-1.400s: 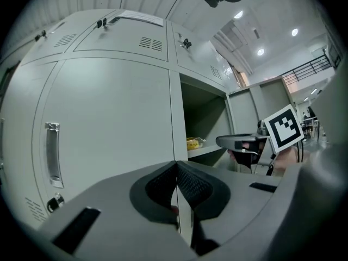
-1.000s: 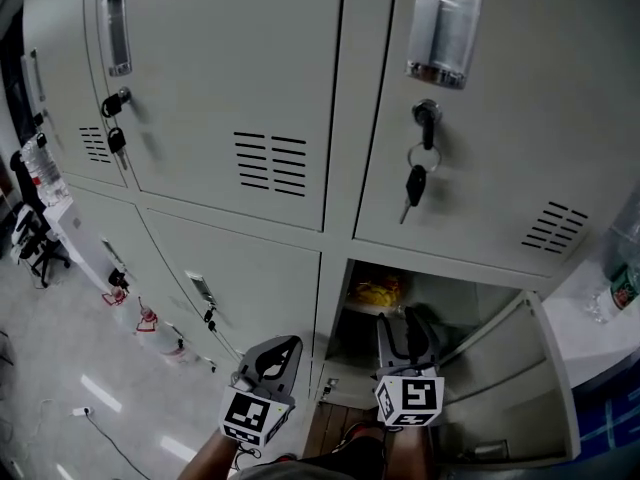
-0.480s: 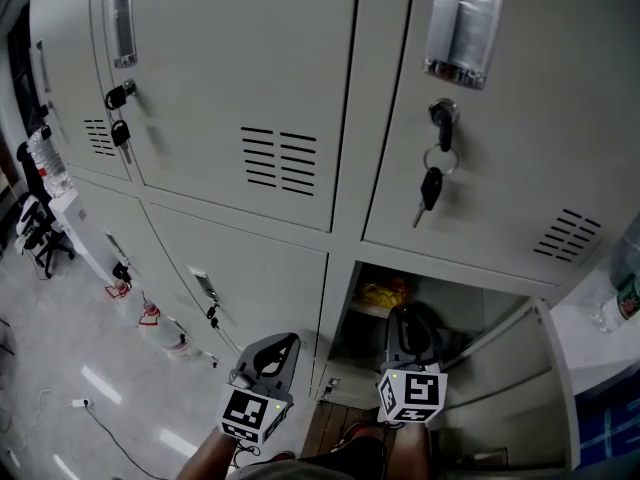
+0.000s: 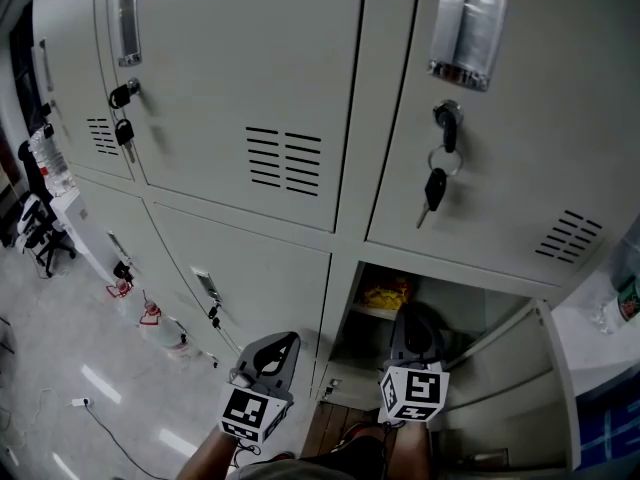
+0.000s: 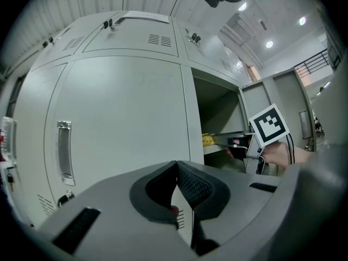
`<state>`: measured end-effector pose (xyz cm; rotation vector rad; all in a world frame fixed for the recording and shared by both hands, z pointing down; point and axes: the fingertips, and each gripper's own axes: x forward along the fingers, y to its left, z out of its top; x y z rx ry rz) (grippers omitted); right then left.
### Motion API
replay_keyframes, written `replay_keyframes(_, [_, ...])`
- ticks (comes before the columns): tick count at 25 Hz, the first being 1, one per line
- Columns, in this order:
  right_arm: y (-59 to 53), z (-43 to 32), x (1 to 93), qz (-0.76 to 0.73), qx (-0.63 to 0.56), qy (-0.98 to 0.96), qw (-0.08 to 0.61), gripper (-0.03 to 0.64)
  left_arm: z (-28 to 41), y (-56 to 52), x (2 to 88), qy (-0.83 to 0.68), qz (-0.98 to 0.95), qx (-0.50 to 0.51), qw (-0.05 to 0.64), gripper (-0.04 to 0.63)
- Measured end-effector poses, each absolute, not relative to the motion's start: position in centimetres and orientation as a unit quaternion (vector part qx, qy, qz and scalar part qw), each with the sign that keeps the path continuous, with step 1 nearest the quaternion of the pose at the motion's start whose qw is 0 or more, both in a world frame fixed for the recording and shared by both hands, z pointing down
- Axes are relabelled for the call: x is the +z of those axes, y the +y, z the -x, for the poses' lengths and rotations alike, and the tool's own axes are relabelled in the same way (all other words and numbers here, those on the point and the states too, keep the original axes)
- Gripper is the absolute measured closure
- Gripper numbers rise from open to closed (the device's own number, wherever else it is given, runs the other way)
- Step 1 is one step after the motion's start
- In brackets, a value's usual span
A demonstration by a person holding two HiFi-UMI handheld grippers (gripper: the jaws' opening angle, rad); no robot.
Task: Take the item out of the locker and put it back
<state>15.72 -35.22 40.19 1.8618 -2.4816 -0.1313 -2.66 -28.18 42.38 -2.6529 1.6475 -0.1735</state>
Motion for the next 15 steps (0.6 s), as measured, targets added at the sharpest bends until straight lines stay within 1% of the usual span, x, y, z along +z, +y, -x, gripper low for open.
replay_keyframes(8, [-34.6,-16.7,38.4,-0.61,-0.044,-0.791,-0.012,0.6,2.5,-27.9,41.8,0.521,0.852,-0.053,0.012,0.572])
replay_keyframes(15, [-31.9,-17.6,35.9,-0.625,-0.062,-0.778,-0.028,0.6,2.2,-26.6,41.1,0.502,0.863,-0.047,0.018,0.572])
